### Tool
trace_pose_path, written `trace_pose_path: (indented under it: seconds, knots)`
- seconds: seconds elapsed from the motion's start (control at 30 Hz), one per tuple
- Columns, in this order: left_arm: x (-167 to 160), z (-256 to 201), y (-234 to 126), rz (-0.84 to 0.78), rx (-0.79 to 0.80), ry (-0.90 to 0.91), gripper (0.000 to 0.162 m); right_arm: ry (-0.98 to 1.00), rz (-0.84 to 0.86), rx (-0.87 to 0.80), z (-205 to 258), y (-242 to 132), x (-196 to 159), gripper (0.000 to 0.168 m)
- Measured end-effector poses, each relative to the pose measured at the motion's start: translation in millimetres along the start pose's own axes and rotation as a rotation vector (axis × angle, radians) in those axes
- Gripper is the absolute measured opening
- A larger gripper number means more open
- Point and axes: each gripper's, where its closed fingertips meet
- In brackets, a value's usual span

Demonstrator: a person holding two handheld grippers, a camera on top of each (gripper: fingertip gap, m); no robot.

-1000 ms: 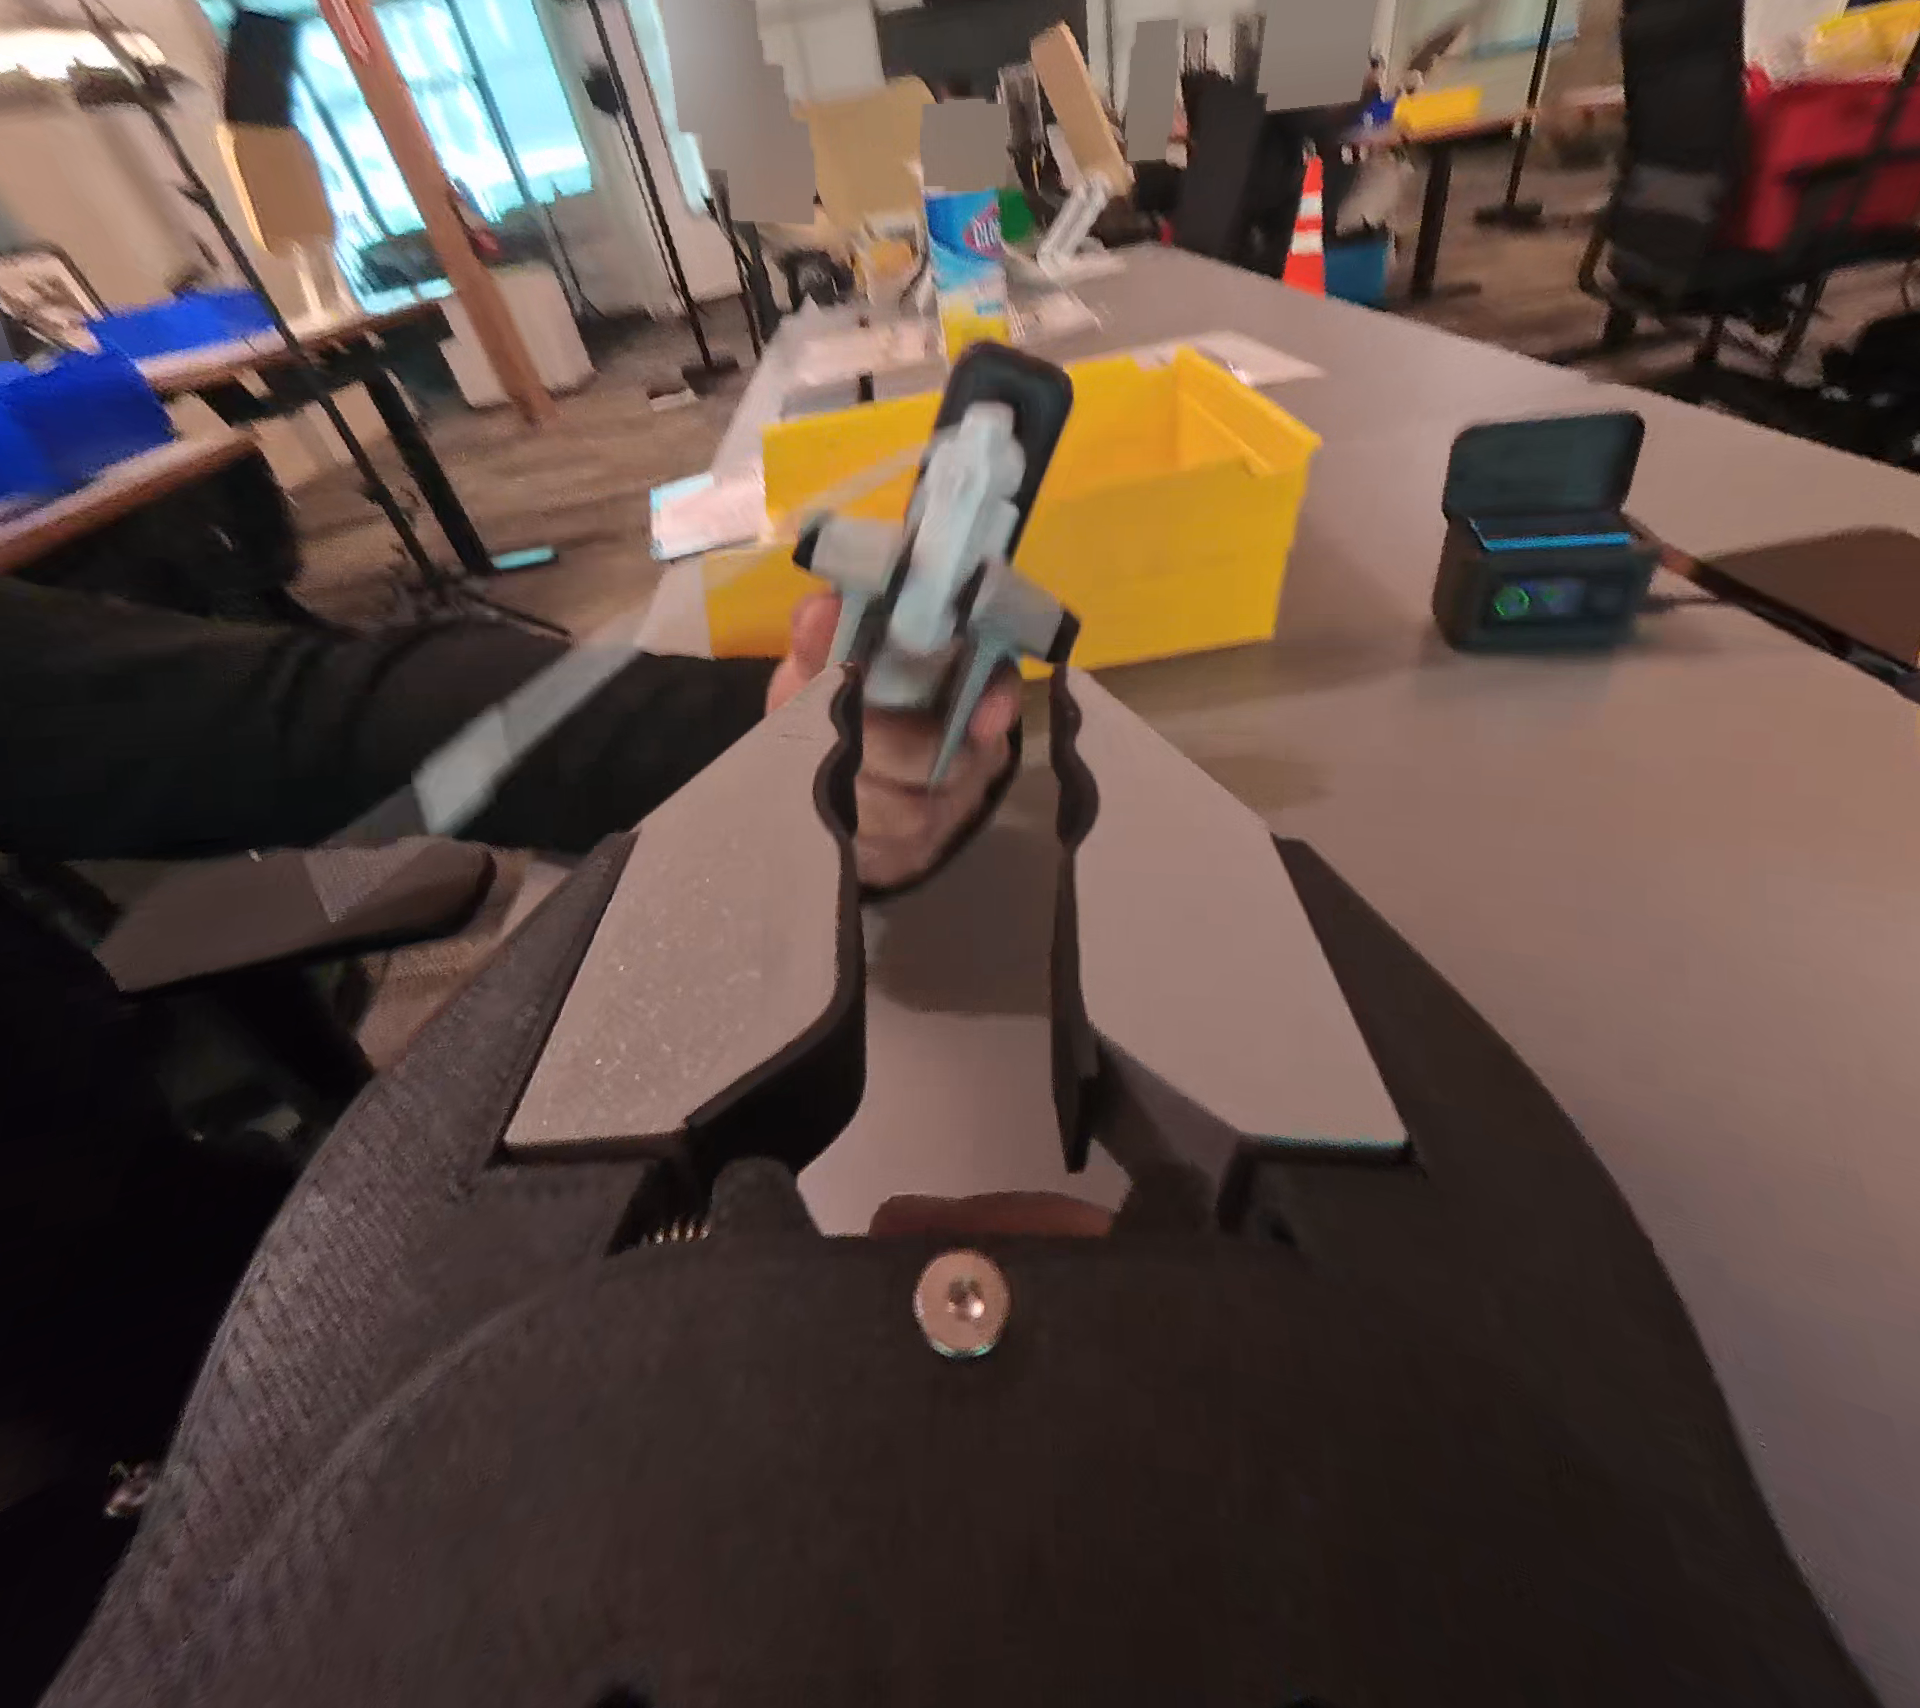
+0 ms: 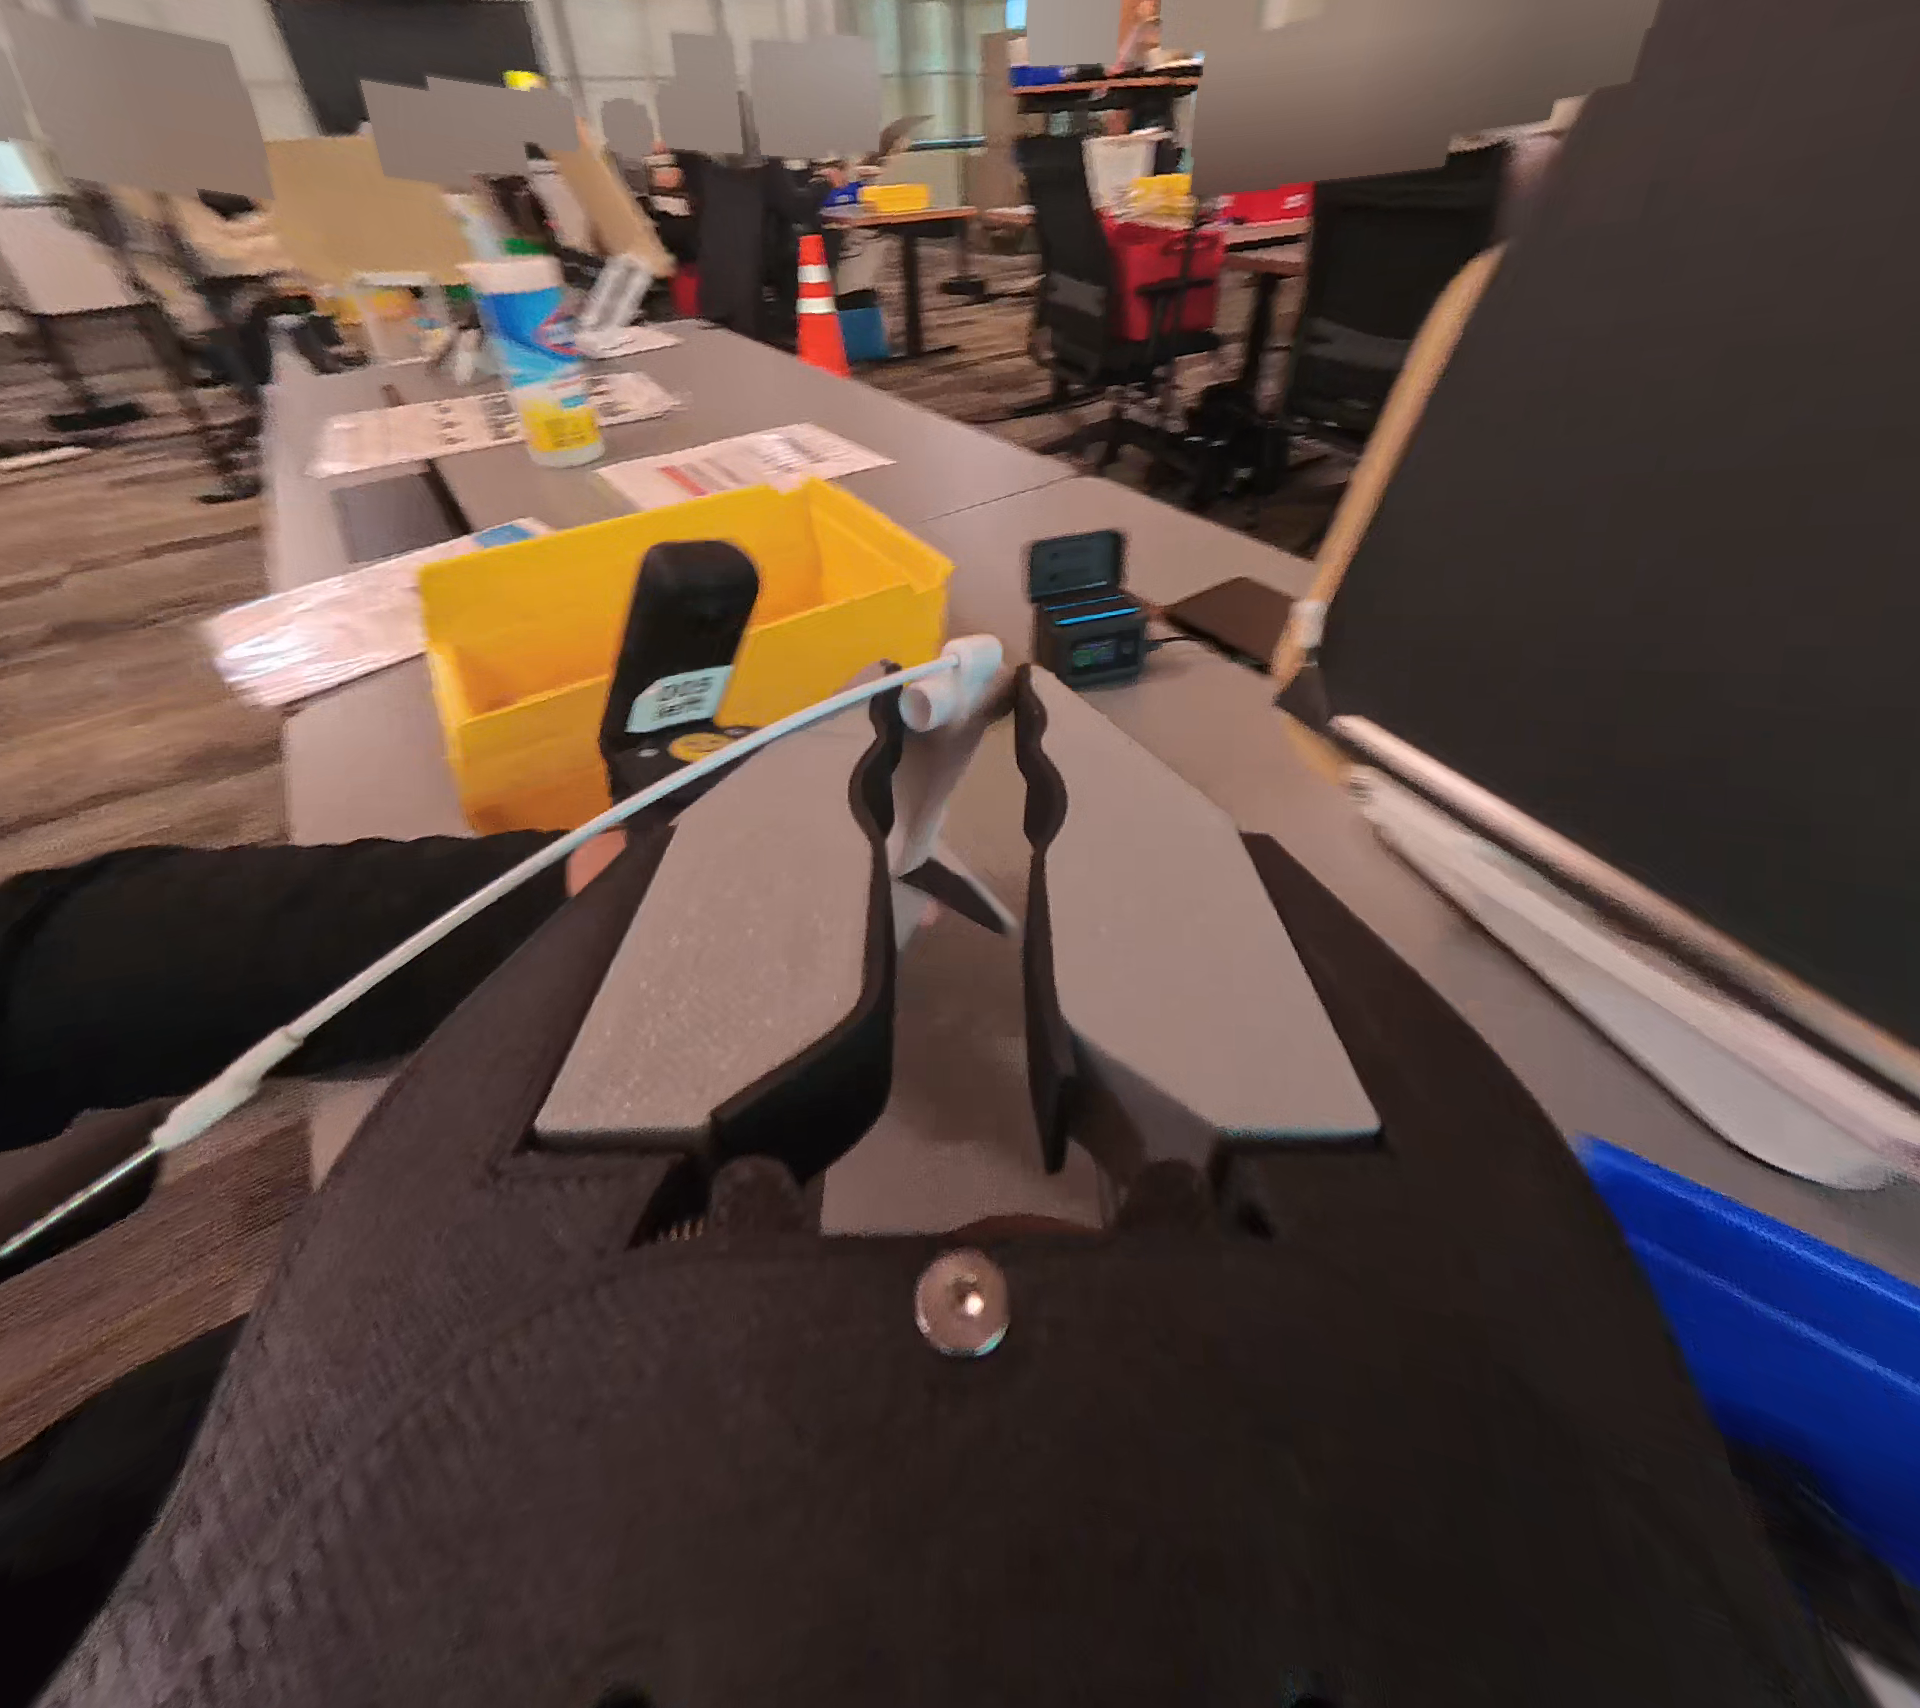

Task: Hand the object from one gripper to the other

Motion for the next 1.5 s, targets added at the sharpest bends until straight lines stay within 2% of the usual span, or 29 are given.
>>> trace_pose_path:
  seconds: [0.07, 0.17, 0.23, 0.3, 0.33, 0.4, 0.47, 0.57, 0.63, 0.7, 0.77, 0.87, 0.93, 1.03, 1.1, 1.13, 1.17, 1.23, 1.3, 1.37, 1.5]
  knots:
    - [4, 8, -2, -0.023, 0.045, -0.004, 0.05, -0.041, 0.035, -0.15, -31, -37, 15, 0.018]
    - [6, 16, -4, -0.033, 0.077, -0.017, 0.042, -0.088, 0.142, -0.444, -106, -101, 17, 0.018]
    - [4, 18, -4, -0.015, 0.085, -0.018, 0.042, -0.034, 0.291, -0.563, -149, -136, -11, 0.018]
    - [3, 18, -3, -0.009, 0.087, -0.011, 0.041, 0.041, 0.489, -0.598, -175, -157, -56, 0.019]
    - [3, 17, -3, -0.006, 0.088, -0.004, 0.041, 0.061, 0.577, -0.606, -182, -165, -76, 0.022]
    - [2, 16, -2, 0.004, 0.095, 0.016, 0.04, 0.064, 0.702, -0.653, -196, -179, -100, 0.054]
    - [1, 15, -2, 0.006, 0.1, 0.032, 0.04, 0.044, 0.698, -0.691, -202, -181, -96, 0.058]
    - [1, 16, -2, 0.005, 0.109, 0.032, 0.04, 0.051, 0.606, -0.675, -196, -163, -70, 0.061]
    - [1, 18, -2, 0.01, 0.117, 0.025, 0.039, 0.039, 0.541, -0.613, -179, -138, -52, 0.064]
    - [-1, 20, -1, 0.027, 0.127, 0.034, 0.039, 0.025, 0.482, -0.495, -148, -101, -40, 0.067]
    - [-2, 20, 0, 0.037, 0.139, 0.06, 0.038, 0.048, 0.395, -0.295, -100, -54, -33, 0.068]
    - [-4, 18, 0, 0.05, 0.156, 0.124, 0.038, 0.133, 0.342, -0.014, -28, 7, -45, 0.069]
    - [-5, 17, 0, 0.062, 0.162, 0.162, 0.038, 0.145, 0.363, 0.074, 1, 40, -69, 0.071]
    - [-3, 21, -2, 0.052, 0.191, 0.183, 0.036, 0.051, 0.42, -0.033, -5, 81, -113, 0.071]
    - [-1, 48, -9, 0.061, 0.362, 0.163, 0.033, 0.07, 0.366, -0.061, -13, 103, -126, 0.068]
    - [0, 56, -13, 0.069, 0.399, 0.165, 0.032, 0.111, 0.33, -0.063, -19, 111, -128, 0.073]
    - [2, 63, -18, 0.069, 0.434, 0.169, 0.031, 0.149, 0.301, -0.072, -27, 116, -130, 0.07]
    - [11, 84, -34, 0.036, 0.561, 0.153, 0.029, 0.198, 0.198, -0.088, -43, 117, -123, 0.067]
    - [13, 94, -42, 0.046, 0.601, 0.159, 0.03, 0.218, 0.114, -0.084, -53, 112, -116, 0.068]
    - [15, 106, -49, 0.048, 0.698, 0.18, 0.031, 0.17, 0.159, -0.133, -68, 106, -130, 0.07]
    - [14, 107, -46, 0.066, 0.735, 0.228, 0.034, 0.054, 0.296, -0.258, -94, 92, -168, 0.071]
Point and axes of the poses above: each gripper's, where its closed fingertips meet, y out along the fingers, x out of its top, z = x × y across the jaws, and after that the axes turned 7 degrees about -y, right-handed
